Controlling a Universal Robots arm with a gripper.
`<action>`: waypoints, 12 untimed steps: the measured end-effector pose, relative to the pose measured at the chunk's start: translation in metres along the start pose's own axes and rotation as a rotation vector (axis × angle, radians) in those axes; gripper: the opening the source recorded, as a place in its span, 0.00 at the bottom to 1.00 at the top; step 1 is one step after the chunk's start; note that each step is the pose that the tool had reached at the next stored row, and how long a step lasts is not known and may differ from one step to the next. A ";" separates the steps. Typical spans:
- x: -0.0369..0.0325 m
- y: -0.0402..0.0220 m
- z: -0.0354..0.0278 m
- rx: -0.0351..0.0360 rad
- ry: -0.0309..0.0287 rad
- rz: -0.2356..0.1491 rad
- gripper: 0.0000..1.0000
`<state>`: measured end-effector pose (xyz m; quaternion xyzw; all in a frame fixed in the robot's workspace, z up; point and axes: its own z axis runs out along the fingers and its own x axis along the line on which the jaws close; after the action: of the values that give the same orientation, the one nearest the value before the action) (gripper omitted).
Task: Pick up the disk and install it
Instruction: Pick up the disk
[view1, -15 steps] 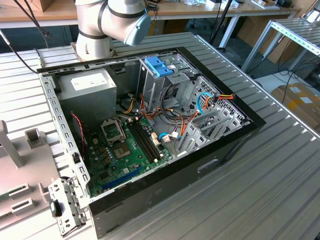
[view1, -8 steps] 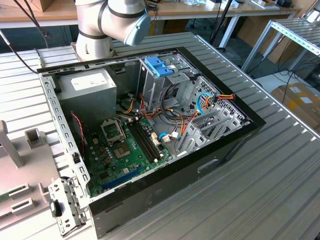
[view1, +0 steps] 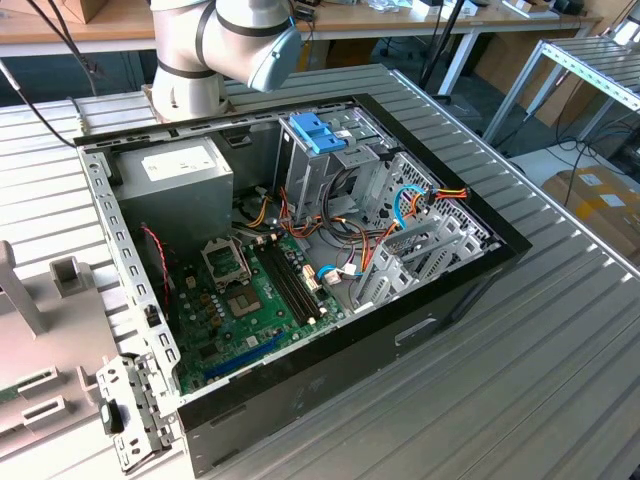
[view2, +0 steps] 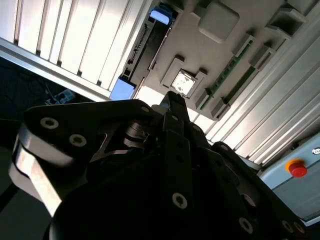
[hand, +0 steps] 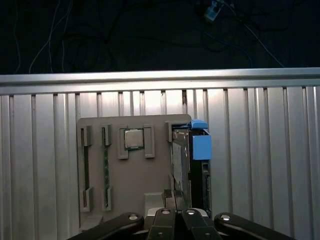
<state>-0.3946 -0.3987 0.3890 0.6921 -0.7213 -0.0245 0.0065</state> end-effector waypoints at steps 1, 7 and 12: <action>0.0000 0.0000 0.0000 0.0001 0.0000 0.000 0.11; 0.0000 0.0000 0.0000 0.0000 0.0000 0.000 0.42; 0.0000 0.0000 0.0000 0.0000 0.0000 -0.001 0.48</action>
<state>-0.3945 -0.3987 0.3890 0.6924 -0.7211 -0.0245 0.0065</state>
